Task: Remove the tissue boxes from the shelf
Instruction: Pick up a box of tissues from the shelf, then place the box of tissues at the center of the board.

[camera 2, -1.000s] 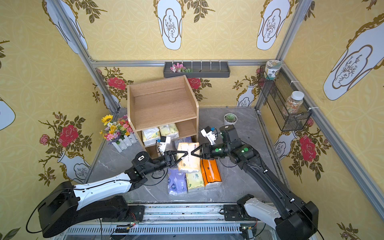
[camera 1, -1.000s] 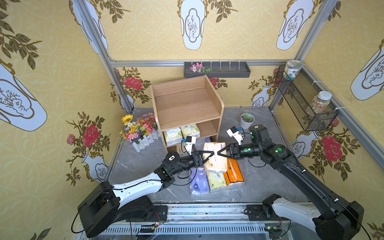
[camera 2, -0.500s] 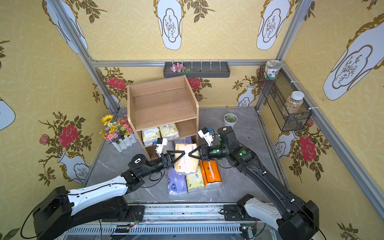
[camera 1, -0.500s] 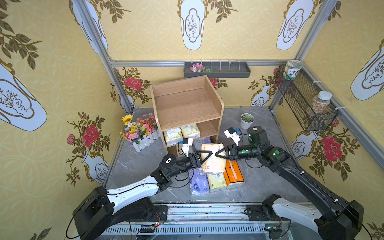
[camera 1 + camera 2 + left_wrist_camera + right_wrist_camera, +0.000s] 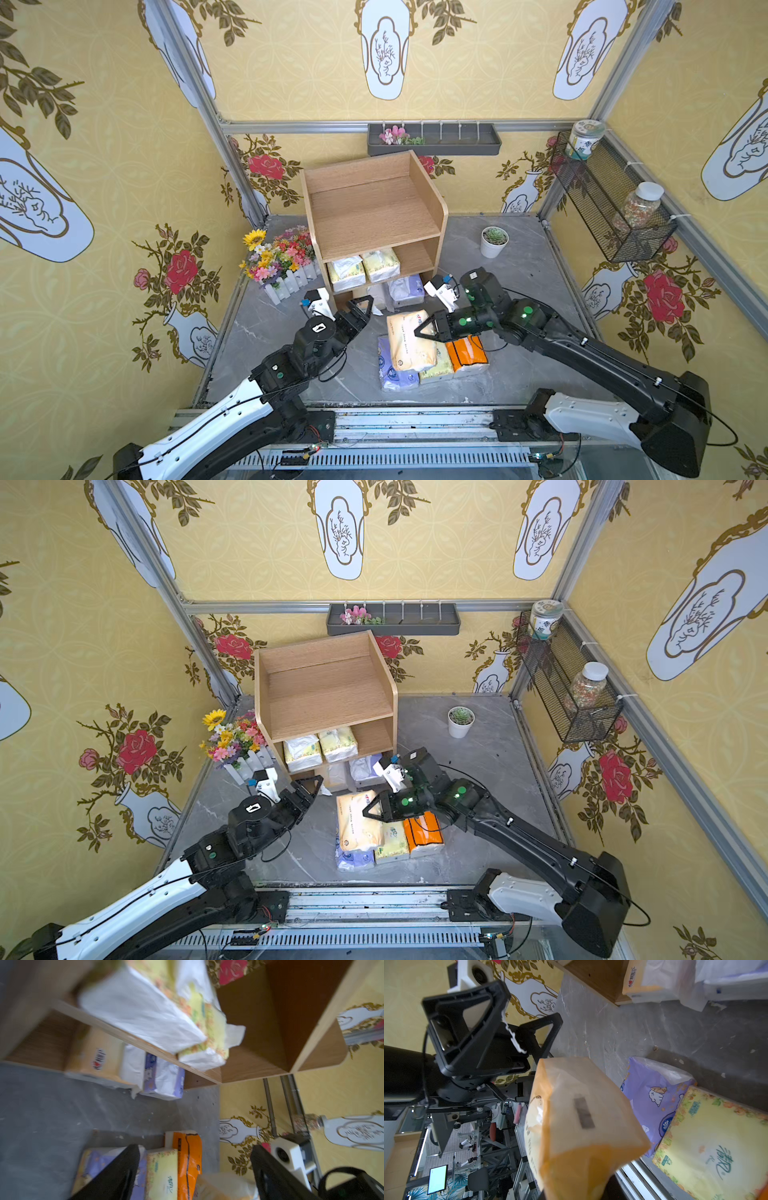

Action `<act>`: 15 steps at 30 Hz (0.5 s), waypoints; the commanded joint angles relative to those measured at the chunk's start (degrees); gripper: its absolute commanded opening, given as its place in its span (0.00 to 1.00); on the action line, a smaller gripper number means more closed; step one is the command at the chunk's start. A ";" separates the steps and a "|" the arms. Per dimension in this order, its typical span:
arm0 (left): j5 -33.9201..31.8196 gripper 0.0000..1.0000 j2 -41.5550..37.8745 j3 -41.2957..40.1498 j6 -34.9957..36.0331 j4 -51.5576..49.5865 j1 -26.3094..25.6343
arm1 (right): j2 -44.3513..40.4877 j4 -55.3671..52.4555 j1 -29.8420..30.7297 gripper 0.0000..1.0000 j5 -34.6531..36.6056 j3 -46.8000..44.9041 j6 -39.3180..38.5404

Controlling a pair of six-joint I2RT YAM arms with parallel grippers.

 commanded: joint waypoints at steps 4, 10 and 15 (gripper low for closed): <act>-16.67 0.88 -4.42 2.78 -4.01 -18.26 0.03 | 9.44 11.40 9.89 0.13 10.92 1.90 6.17; -18.91 0.87 -5.32 3.53 -3.94 -20.76 0.30 | 19.97 17.74 13.75 0.13 14.97 5.43 11.09; -18.26 0.87 -4.38 2.79 -4.21 -20.60 0.35 | 28.80 19.44 15.10 0.13 14.05 9.98 13.26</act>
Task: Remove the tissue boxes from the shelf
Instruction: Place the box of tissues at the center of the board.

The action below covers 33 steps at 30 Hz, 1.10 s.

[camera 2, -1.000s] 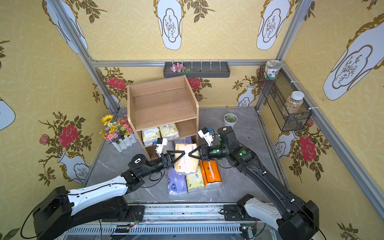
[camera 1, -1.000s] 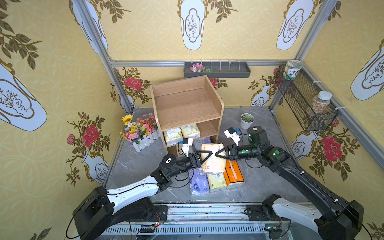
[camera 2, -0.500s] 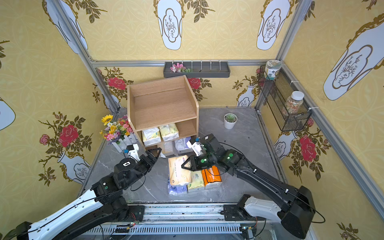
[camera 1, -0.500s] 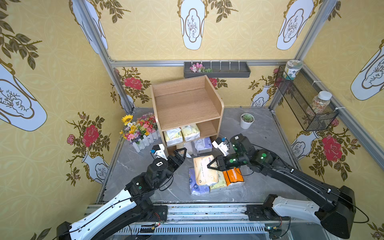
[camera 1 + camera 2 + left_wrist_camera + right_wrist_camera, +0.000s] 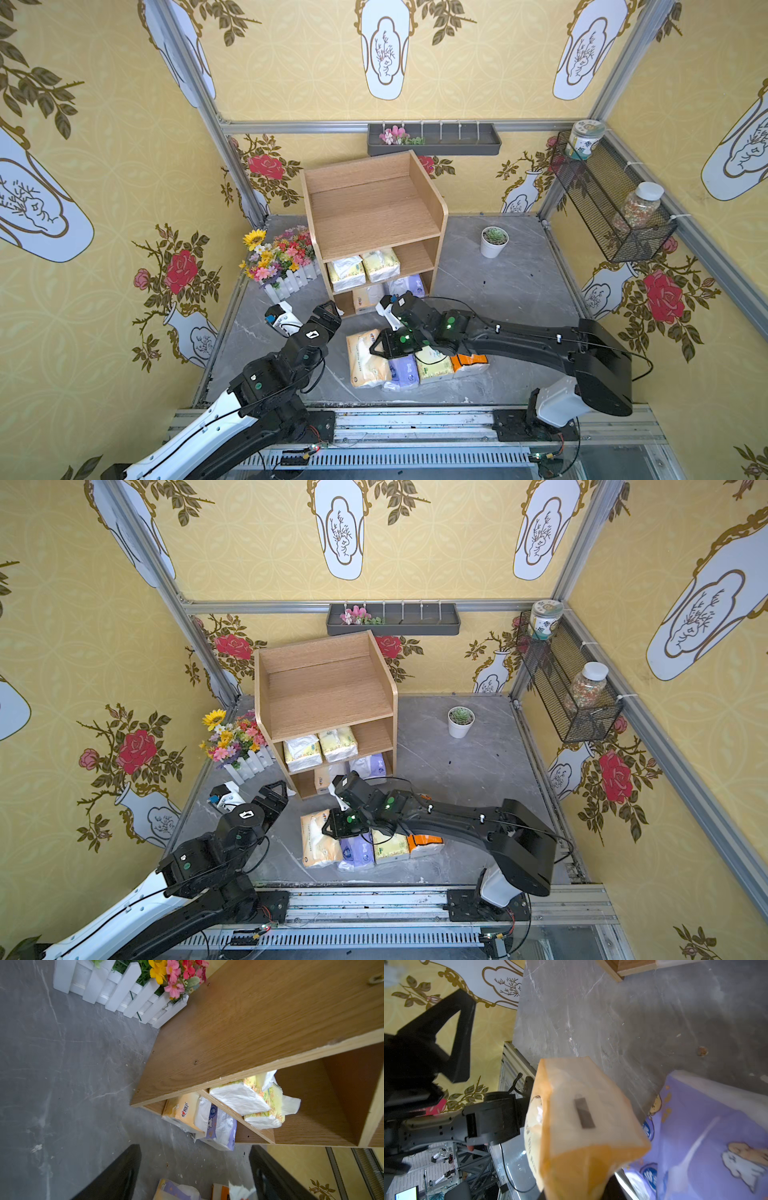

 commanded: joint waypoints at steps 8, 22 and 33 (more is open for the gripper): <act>0.07 0.87 0.34 -2.07 -1.11 0.39 0.15 | 11.59 4.66 1.77 0.12 -0.81 6.12 4.87; 1.61 0.88 1.04 -3.48 -1.95 2.32 0.26 | 14.09 -5.84 3.59 0.47 8.28 8.78 1.13; 5.25 1.00 2.43 -4.86 -4.42 1.29 0.25 | 5.28 -13.13 5.06 0.62 18.72 7.77 -1.86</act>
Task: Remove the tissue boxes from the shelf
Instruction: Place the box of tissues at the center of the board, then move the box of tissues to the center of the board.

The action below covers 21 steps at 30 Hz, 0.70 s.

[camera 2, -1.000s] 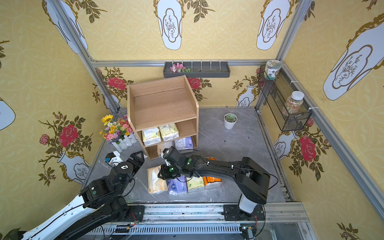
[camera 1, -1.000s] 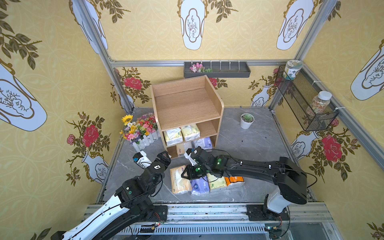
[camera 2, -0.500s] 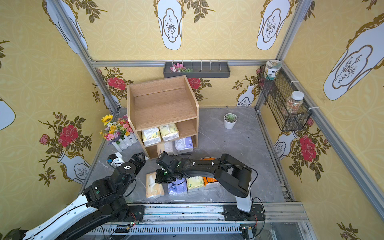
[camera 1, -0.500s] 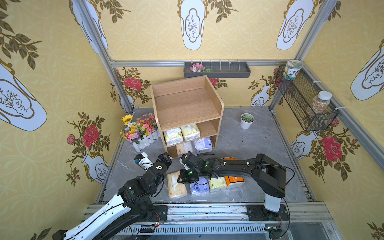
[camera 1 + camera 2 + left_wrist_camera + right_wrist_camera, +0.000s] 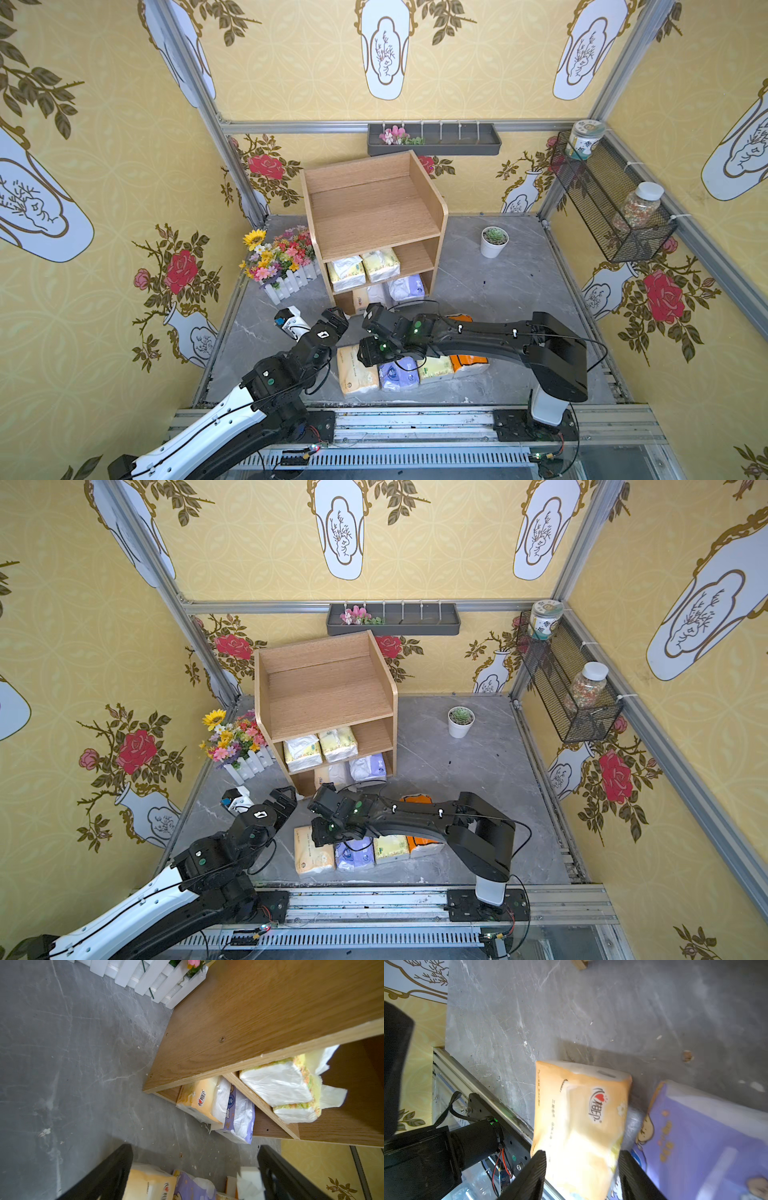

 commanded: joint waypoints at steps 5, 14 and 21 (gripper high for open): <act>4.83 1.00 0.00 -3.03 -3.10 0.02 0.08 | -10.13 -0.75 0.11 0.62 7.86 -6.05 -0.99; 10.21 1.00 3.44 -2.98 -3.99 -9.62 0.08 | -23.51 0.44 -3.65 0.62 12.26 -15.29 0.97; 19.21 1.00 5.98 -4.93 -2.35 -9.57 -0.03 | -27.77 0.45 -7.21 0.62 12.15 -18.15 0.67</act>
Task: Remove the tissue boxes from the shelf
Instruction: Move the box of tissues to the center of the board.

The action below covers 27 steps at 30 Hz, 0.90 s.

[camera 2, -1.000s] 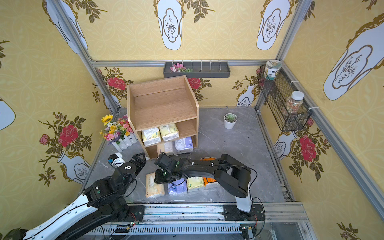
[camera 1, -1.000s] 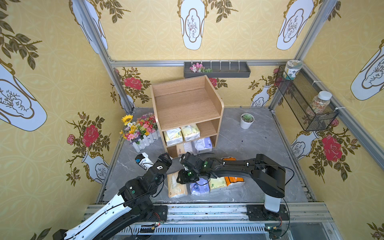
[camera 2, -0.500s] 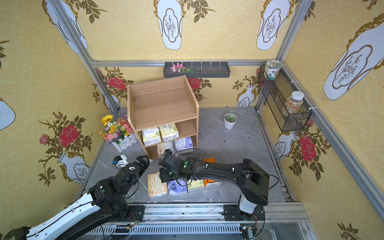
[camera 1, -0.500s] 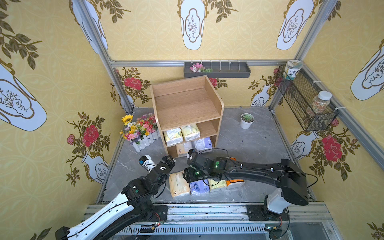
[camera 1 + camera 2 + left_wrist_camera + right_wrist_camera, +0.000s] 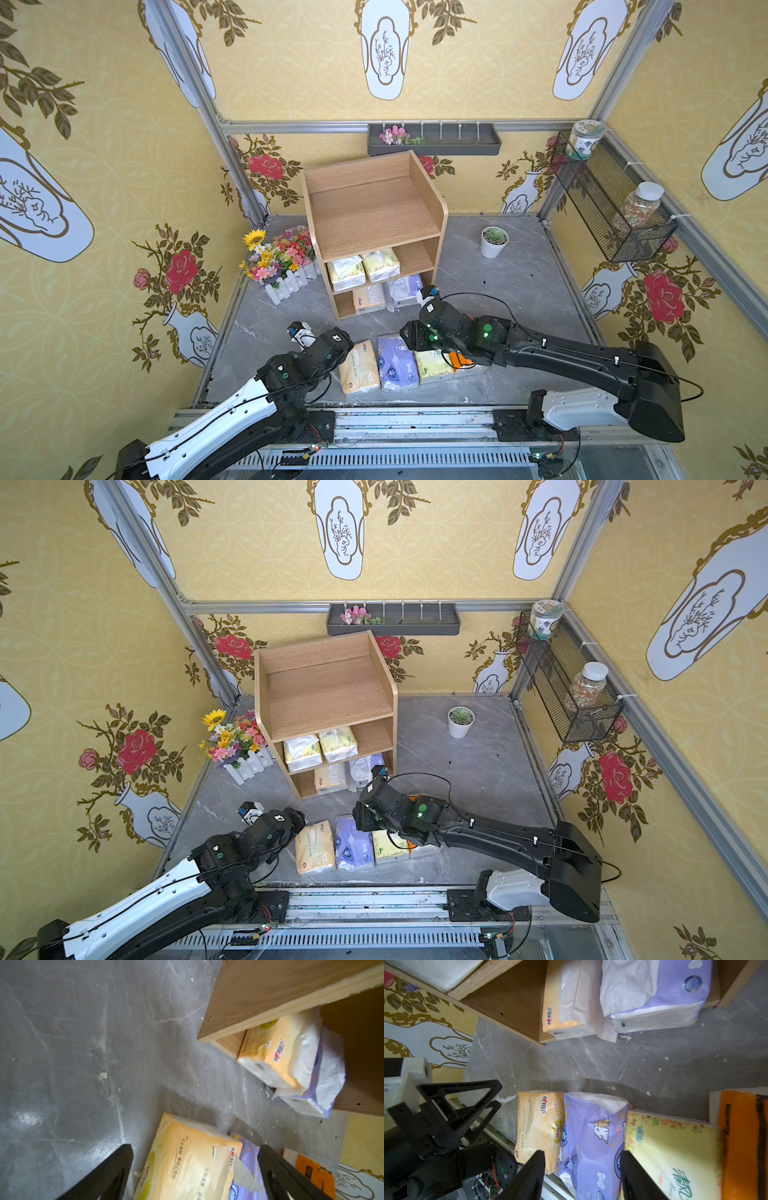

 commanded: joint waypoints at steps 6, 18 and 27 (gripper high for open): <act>13.36 0.97 2.11 -6.08 1.90 11.60 -0.33 | -1.69 0.51 -2.17 0.62 0.20 -0.72 -0.76; 14.56 0.89 6.41 -5.55 1.93 17.83 -2.56 | -3.47 0.35 -3.07 0.62 -0.31 -1.69 -0.57; 13.16 0.89 6.27 -6.39 -2.57 19.00 -5.35 | -3.95 0.49 -3.17 0.62 -1.04 -1.64 -0.88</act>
